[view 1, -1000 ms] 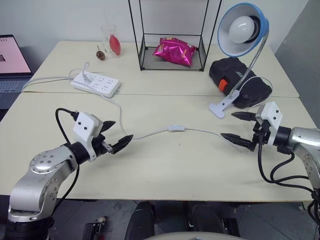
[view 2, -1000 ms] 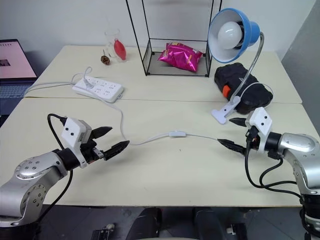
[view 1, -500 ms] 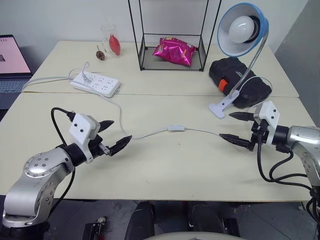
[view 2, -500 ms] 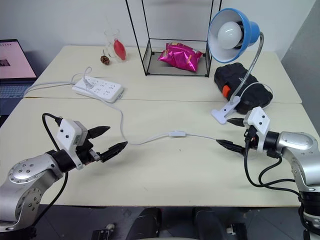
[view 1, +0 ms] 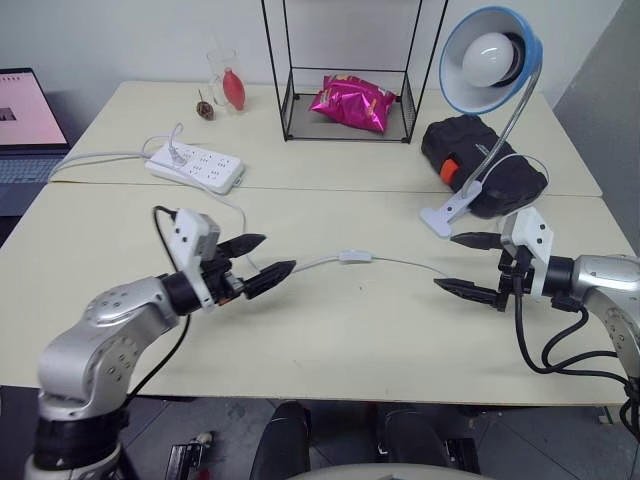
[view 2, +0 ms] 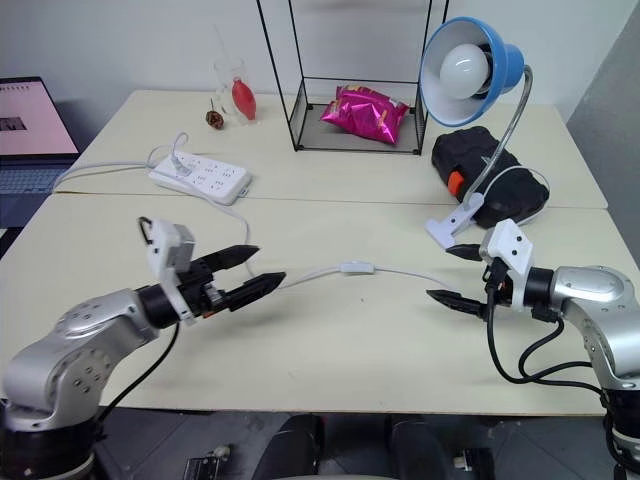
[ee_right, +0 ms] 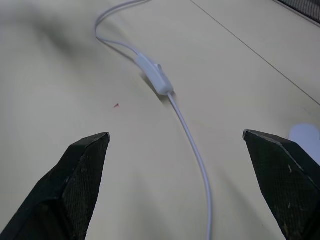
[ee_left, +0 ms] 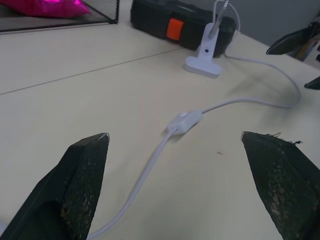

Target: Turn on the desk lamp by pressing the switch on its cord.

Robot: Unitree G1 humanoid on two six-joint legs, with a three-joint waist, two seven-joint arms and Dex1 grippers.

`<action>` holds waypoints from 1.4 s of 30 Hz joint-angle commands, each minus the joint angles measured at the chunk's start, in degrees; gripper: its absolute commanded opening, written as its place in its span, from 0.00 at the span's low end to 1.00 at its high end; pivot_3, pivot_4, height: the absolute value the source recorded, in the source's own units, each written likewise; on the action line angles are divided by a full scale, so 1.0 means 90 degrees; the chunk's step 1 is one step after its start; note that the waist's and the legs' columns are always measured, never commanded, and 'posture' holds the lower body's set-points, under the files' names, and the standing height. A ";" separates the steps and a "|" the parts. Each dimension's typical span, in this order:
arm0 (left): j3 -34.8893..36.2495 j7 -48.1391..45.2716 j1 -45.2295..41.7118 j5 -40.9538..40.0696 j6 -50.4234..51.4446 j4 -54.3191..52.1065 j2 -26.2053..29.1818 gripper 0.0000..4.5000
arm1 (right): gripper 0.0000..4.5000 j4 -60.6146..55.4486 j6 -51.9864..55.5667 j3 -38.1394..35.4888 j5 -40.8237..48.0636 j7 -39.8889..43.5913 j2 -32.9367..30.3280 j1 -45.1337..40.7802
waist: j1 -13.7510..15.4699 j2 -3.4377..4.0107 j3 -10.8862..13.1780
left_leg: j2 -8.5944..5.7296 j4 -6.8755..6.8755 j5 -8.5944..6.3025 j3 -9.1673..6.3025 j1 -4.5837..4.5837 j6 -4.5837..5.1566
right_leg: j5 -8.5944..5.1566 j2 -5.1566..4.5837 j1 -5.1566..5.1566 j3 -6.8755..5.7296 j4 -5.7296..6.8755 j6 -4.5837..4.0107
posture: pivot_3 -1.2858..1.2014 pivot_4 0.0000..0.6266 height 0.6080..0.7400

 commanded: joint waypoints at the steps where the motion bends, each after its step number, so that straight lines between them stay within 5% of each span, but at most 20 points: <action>1: -0.0477 -0.0077 -0.0518 0.0159 0.0022 0.0673 -0.0223 0.98 | 1.00 -0.0598 0.0435 -0.0065 0.0137 -0.0323 -0.0061 0.0015 | -0.0011 0.0000 0.0000 | -0.0001 0.0000 0.0000 0.0002 0.0001 0.0000 | 0.0000 0.0000 0.0000 0.0002 0.0000 0.0000 | 0.52 0.24 1.00; 17: -0.1776 -0.1332 -0.2832 0.0908 -0.0029 0.4053 -0.1187 0.98 | 1.00 -0.2249 0.1935 -0.0341 0.0822 -0.1172 -0.0163 0.0340 | -0.0009 -0.0001 -0.0001 | -0.0007 0.0002 0.0000 -0.0004 -0.0010 0.0000 | 0.0001 0.0000 -0.0006 -0.0004 0.0001 0.0000 | 0.52 0.24 1.00; 29: -0.1975 -0.1863 -0.3206 0.1207 0.0371 0.4683 -0.1311 0.98 | 1.00 -0.2539 0.2193 -0.0529 0.1126 -0.1435 -0.0244 0.0443 | -0.0013 -0.0001 -0.0001 | -0.0006 0.0002 0.0000 -0.0005 -0.0009 0.0000 | 0.0000 0.0000 -0.0006 -0.0003 0.0001 0.0001 | 0.52 0.24 1.00; 42: -0.1959 -0.1938 -0.3254 0.1440 0.0525 0.4668 -0.1328 0.38 | 1.00 -0.2479 0.2130 -0.0426 0.1204 -0.1551 -0.0230 0.0375 | -0.0013 -0.0001 -0.0001 | -0.0006 0.0002 0.0000 -0.0006 -0.0009 0.0000 | -0.0001 0.0000 -0.0006 -0.0004 0.0001 0.0002 | 0.52 0.24 1.00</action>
